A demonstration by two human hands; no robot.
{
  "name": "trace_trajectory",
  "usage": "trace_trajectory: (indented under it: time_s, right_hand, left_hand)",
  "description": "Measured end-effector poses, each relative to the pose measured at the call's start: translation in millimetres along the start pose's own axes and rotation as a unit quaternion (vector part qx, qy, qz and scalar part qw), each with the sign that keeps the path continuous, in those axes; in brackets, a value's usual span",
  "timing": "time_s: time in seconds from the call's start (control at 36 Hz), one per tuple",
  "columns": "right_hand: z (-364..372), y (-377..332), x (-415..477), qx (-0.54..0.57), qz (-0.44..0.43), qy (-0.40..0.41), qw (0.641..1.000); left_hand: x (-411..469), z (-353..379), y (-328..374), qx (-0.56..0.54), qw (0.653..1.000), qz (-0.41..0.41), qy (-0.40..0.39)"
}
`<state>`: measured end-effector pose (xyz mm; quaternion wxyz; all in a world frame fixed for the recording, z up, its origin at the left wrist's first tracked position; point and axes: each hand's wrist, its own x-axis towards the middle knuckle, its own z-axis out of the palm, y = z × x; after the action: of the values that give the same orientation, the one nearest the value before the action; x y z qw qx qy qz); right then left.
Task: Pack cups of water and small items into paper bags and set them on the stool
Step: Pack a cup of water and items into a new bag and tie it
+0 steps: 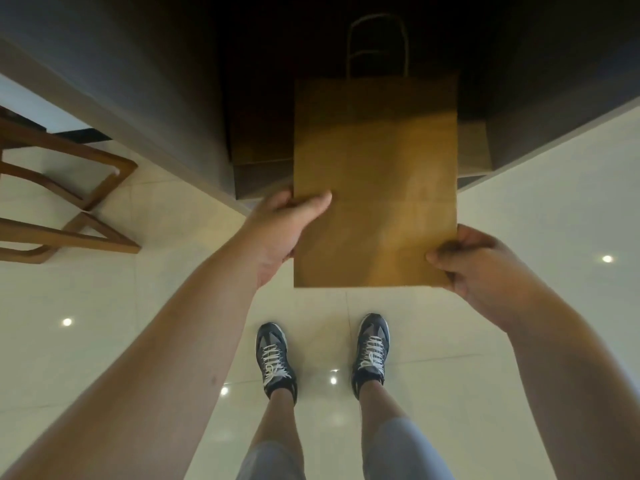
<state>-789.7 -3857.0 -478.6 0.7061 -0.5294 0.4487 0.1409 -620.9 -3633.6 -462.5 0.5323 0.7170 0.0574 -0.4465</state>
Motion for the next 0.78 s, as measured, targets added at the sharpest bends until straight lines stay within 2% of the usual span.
trace_trajectory:
  time_s: [0.08,0.17,0.39,0.5,0.64,0.78]
  right_hand:
    - [-5,11,-5,-0.096,0.054,-0.015,0.994]
    - [-9,19,-9,-0.183,0.075,0.059,0.979]
    - [0,18,-37,-0.101,0.048,0.153,0.982]
    - [2,13,-78,-0.085,0.038,0.210,0.973]
    - [9,-10,-162,-0.090,0.017,0.256,0.962]
    - [25,-48,-250,-0.072,-0.034,0.271,0.959]
  left_hand:
    - [-3,2,-8,0.052,0.999,-0.008,-0.003]
    - [-13,6,-20,0.078,0.996,-0.032,-0.029]
    - [-72,29,-50,0.217,0.964,-0.076,-0.134]
    - [-113,41,-47,0.243,0.954,-0.095,-0.146]
    - [-175,49,11,0.163,0.965,-0.078,-0.190]
    - [-240,43,92,0.159,0.977,-0.027,-0.142]
